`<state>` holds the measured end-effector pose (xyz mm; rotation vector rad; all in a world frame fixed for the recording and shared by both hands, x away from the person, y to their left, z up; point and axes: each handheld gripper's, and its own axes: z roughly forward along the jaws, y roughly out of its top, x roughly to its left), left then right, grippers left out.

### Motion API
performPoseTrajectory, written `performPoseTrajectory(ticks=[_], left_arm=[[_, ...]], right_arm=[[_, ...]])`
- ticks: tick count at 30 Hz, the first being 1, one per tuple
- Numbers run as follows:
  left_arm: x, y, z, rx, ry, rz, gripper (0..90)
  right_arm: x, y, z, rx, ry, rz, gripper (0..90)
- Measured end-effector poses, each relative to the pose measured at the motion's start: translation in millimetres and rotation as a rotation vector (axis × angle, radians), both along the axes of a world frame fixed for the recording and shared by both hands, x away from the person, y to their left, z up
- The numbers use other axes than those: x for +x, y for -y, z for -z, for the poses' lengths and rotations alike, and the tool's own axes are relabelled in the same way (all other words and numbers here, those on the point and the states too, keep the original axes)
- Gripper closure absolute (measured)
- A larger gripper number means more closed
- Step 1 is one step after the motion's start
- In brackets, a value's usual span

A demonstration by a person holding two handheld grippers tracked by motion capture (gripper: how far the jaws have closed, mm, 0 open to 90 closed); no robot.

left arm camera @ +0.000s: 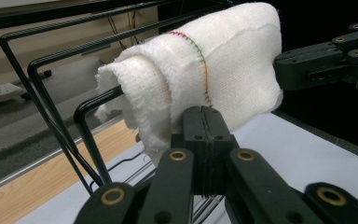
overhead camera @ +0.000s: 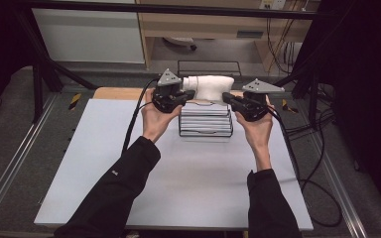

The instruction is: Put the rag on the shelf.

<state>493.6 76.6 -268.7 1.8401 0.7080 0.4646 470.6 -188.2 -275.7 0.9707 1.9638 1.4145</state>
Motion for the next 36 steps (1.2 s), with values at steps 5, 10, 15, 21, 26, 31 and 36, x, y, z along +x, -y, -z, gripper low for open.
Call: performPoseTrajectory(ticks=[5,10,15,21,26,31,36], left_arm=[[-5.9,-6.6,-2.1,0.006,-0.002,0.003,82.8],[-14.4,-15.9,-0.5,0.023,-0.021,0.006,70.8],[-21.4,-28.1,6.3,0.05,-0.067,0.016,56.0],[-33.7,-49.2,21.2,0.057,-0.11,0.015,41.1],[-44.7,-67.0,34.2,0.074,-0.134,0.01,29.1],[-58.0,-87.2,52.1,0.093,-0.152,-0.011,23.1],[-70.8,-108.2,74.8,0.101,-0.186,-0.034,19.0]], right_arm=[[-8.2,4.0,-5.0,0.009,0.001,-0.016,79.4],[-18.4,10.4,-10.4,0.028,-0.014,-0.022,64.8],[-27.9,12.7,-10.1,0.023,-0.037,-0.023,47.1],[-35.7,13.8,-1.0,0.025,-0.076,-0.031,29.9],[-39.8,13.9,8.7,0.029,-0.097,-0.044,18.1],[-44.4,11.5,20.9,0.004,-0.127,-0.051,11.6],[-48.4,9.8,37.7,-0.004,-0.167,-0.067,7.1]])
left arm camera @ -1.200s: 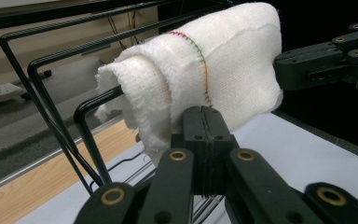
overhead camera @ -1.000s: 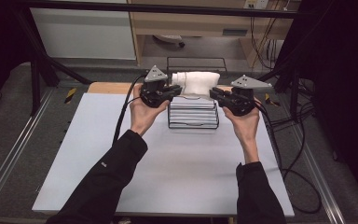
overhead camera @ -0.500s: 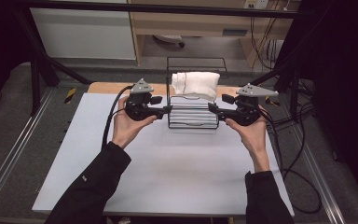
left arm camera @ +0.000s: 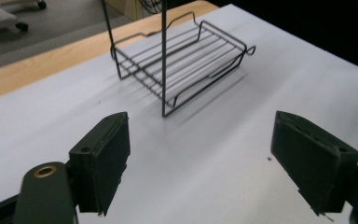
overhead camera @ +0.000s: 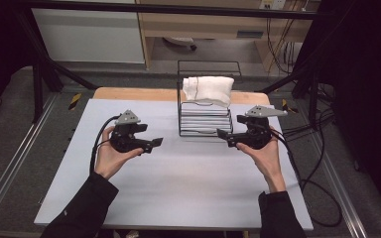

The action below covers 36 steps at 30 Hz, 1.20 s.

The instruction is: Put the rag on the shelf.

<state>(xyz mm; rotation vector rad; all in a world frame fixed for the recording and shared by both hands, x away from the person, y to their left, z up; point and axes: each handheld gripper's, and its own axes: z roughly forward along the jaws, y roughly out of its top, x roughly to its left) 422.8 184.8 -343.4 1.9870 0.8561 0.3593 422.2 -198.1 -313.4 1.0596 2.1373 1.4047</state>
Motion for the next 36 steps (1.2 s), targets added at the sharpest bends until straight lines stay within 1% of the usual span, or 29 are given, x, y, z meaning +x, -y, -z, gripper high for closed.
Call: performPoseTrajectory(ticks=[2,6,8,9,12,14,17,18,20,22,26,30,34,36], left_arm=[[-4.2,-6.8,7.2,0.002,-0.007,-0.01,17.2],[-14.1,-21.7,23.4,0.001,-0.024,-0.035,13.2],[-19.2,-29.4,31.0,-0.006,-0.018,-0.055,12.9],[-21.8,-32.7,34.4,-0.009,-0.013,-0.067,12.6],[-29.6,-41.6,44.3,-0.008,-0.014,-0.088,11.6],[-33.8,-47.8,50.7,-0.005,-0.028,-0.089,11.0],[-40.2,-57.5,59.6,0.002,-0.044,-0.09,10.4],[-42.8,-61.6,63.0,-0.003,-0.054,-0.089,10.3],[-47.0,-68.3,68.6,-0.01,-0.059,-0.093,10.2],[-50.6,-74.1,73.1,-0.007,-0.059,-0.088,10.2],[-59.4,-85.2,80.5,-0.005,-0.045,-0.079,10.3],[-64.5,-93.5,86.3,0.008,-0.038,-0.068,10.2],[-67.3,-101.4,90.4,-0.009,-0.044,-0.079,10.2],[-68.5,-104.5,92.5,-0.008,-0.046,-0.084,10.2]], right_arm=[[-2.1,0.0,6.1,0.001,-0.012,-0.001,5.3],[-7.7,1.8,21.2,0.002,-0.02,-0.003,3.9],[-10.2,4.1,29.7,0.0,-0.036,-0.005,2.9],[-10.7,4.8,32.8,0.001,-0.036,-0.003,2.7],[-15.3,6.8,44.7,-0.006,-0.049,-0.003,0.8],[-19.1,8.4,52.6,-0.012,-0.051,-0.004,0.8],[-23.8,12.2,64.8,-0.015,-0.073,-0.008,0.7],[-25.3,13.9,68.9,-0.013,-0.086,-0.01,0.7],[-28.3,16.8,76.8,-0.01,-0.103,-0.01,0.7],[-31.2,20.3,83.7,-0.017,-0.115,-0.009,0.6],[-37.3,27.5,96.1,-0.018,-0.14,-0.002,0.6],[-43.3,35.5,105.5,-0.023,-0.15,-0.005,0.6],[-49.9,43.3,113.4,-0.02,-0.163,-0.004,0.6],[-53.5,47.4,118.4,-0.024,-0.18,-0.003,0.6]])
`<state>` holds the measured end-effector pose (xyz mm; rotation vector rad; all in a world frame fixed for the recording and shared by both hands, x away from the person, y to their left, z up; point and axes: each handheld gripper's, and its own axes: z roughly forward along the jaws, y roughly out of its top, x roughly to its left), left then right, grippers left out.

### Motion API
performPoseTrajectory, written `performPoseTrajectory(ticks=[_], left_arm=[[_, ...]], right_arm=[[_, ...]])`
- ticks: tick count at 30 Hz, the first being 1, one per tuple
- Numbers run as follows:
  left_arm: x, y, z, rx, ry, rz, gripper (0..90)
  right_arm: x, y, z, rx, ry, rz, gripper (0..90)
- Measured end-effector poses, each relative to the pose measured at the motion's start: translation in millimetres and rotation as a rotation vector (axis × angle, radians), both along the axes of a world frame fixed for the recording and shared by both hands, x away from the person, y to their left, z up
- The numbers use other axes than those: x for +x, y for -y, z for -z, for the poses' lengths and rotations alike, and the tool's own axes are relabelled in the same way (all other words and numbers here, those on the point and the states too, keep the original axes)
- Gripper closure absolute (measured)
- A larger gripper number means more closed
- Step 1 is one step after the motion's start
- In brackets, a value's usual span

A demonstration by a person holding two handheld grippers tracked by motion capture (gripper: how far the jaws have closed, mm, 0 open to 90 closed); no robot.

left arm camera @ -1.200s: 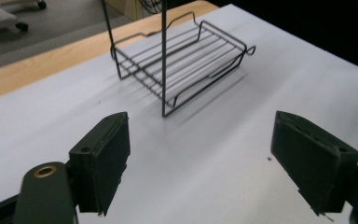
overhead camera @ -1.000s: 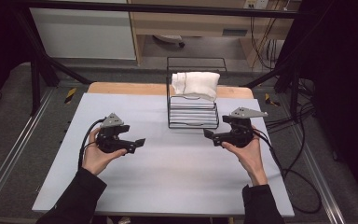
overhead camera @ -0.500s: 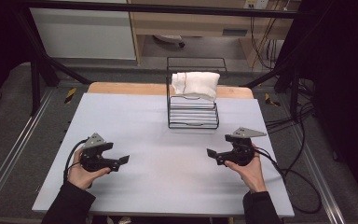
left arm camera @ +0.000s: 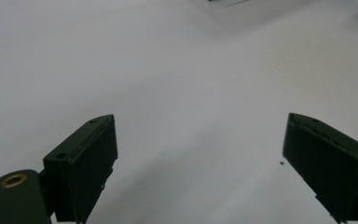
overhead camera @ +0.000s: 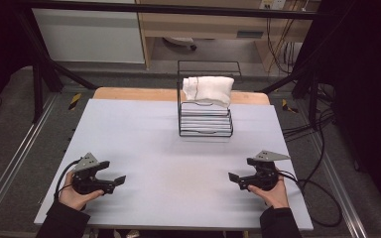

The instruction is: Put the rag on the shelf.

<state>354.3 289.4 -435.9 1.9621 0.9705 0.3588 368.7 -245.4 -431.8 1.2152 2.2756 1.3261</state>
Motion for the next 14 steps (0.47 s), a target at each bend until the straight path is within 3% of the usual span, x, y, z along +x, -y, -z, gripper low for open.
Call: performPoseTrajectory(ticks=[14], left_arm=[[-3.2,-7.3,5.4,0.014,-0.012,-0.012,10.2]], right_arm=[[-4.9,5.5,7.5,-0.012,-0.032,0.0,0.7]])
